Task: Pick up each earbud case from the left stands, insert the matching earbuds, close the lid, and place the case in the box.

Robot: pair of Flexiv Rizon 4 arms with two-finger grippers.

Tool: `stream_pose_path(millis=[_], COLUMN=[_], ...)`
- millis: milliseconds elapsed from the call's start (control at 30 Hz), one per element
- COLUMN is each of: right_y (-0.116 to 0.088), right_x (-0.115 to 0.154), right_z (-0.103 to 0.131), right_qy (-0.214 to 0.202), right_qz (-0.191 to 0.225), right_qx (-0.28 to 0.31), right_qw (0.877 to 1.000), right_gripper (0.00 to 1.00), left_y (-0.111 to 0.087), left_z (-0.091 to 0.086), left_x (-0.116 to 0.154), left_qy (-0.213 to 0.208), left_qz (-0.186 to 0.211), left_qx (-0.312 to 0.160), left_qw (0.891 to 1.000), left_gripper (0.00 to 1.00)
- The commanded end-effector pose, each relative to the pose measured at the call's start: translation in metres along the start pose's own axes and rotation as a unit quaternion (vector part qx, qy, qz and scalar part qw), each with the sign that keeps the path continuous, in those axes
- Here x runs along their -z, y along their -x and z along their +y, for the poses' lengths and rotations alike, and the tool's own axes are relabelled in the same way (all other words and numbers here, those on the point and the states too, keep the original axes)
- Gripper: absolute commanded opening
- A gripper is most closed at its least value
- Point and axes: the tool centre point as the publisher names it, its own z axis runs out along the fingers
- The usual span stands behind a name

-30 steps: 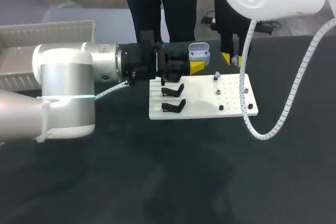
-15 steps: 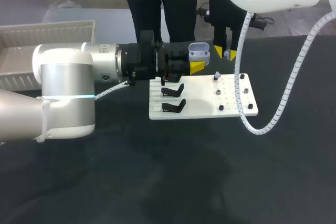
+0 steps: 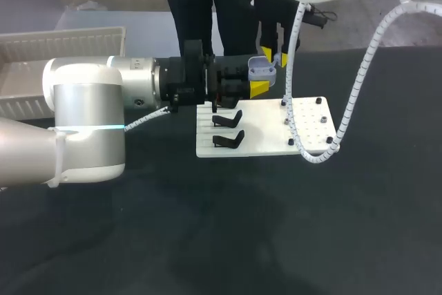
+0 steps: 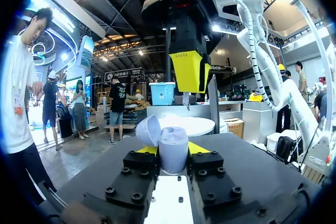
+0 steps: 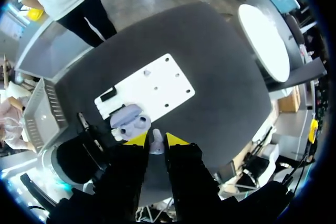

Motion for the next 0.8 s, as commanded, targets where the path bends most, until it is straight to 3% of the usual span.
stream_pose_path(millis=[33,800], right_y=[0.004,0.004], right_x=[-0.002,-0.016], right_z=[0.010,0.022], right_qy=[-0.007,-0.023], right_qz=[0.005,0.004], right_qx=[0.004,0.020], right_qw=[1.000,1.000], right_gripper=[0.00,0.00], left_y=[-0.001,-0.001], left_z=[-0.001,-0.001], left_x=[0.000,0.000], left_qy=[0.003,0.003], left_qz=[-0.003,-0.003], left_qx=[-0.002,-0.002], left_qw=[1.000,1.000], left_gripper=[0.00,0.00])
